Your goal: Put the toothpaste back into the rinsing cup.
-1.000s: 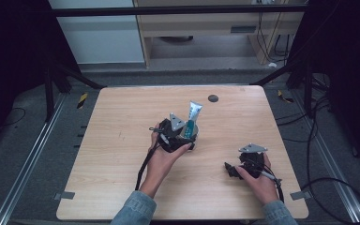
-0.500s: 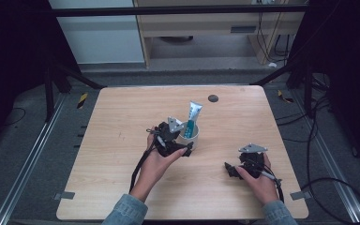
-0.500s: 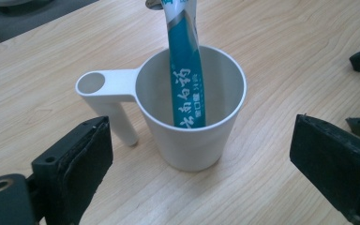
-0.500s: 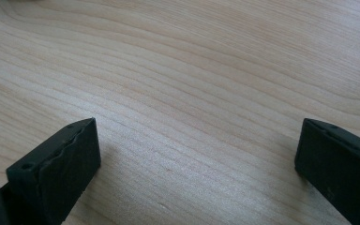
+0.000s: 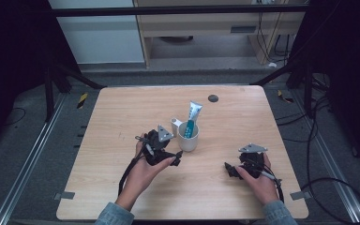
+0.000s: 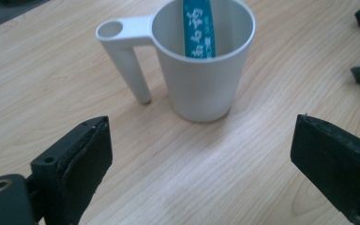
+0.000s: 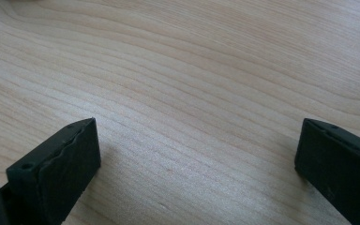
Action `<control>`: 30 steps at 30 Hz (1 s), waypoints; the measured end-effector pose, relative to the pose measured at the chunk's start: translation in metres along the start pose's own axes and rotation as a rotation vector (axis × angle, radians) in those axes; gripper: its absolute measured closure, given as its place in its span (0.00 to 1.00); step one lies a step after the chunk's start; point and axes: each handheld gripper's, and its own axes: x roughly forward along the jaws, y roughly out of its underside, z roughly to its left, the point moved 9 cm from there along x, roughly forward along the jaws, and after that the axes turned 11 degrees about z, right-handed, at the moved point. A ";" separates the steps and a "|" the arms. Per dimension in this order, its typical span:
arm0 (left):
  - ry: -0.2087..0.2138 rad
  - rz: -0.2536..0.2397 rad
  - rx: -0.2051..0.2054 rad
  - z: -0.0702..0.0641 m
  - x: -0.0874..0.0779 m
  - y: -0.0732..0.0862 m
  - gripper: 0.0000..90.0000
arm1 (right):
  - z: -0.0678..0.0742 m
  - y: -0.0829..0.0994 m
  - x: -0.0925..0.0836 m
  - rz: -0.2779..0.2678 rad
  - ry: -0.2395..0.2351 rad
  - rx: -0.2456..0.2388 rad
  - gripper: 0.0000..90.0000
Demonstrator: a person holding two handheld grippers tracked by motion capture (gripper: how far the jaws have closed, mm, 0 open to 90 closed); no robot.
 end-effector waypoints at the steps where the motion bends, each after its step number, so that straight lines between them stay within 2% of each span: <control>1: 0.000 0.004 -0.003 0.002 0.001 0.004 0.06 | 0.000 0.000 0.000 0.000 0.000 0.000 0.01; 4: 0.004 0.008 -0.015 0.010 0.004 0.016 0.06 | 0.000 0.000 0.000 0.000 -0.001 0.001 0.01; 9: 0.026 0.029 -0.090 0.028 0.012 0.040 0.06 | 0.000 0.000 0.000 0.000 0.000 0.001 0.01; 12: 0.019 0.044 -0.107 0.034 0.014 0.049 0.06 | 0.000 0.000 0.000 0.000 0.000 0.001 0.01; 16: -0.016 0.088 -0.128 0.049 0.018 0.070 0.06 | 0.000 0.000 0.000 0.000 0.000 0.001 0.01; 19: -0.030 0.106 -0.147 0.058 0.020 0.081 0.06 | 0.000 0.000 0.000 0.000 0.000 0.001 0.01; 24: -0.051 0.135 -0.155 0.070 0.022 0.094 0.06 | 0.000 0.000 0.000 0.000 0.000 0.001 0.01; 25: -0.062 0.148 -0.162 0.078 0.023 0.099 0.06 | 0.000 0.000 0.000 0.000 0.000 0.001 0.01; 30: -0.094 0.168 -0.176 0.101 0.026 0.111 0.05 | 0.000 0.000 0.000 0.000 0.000 0.001 0.01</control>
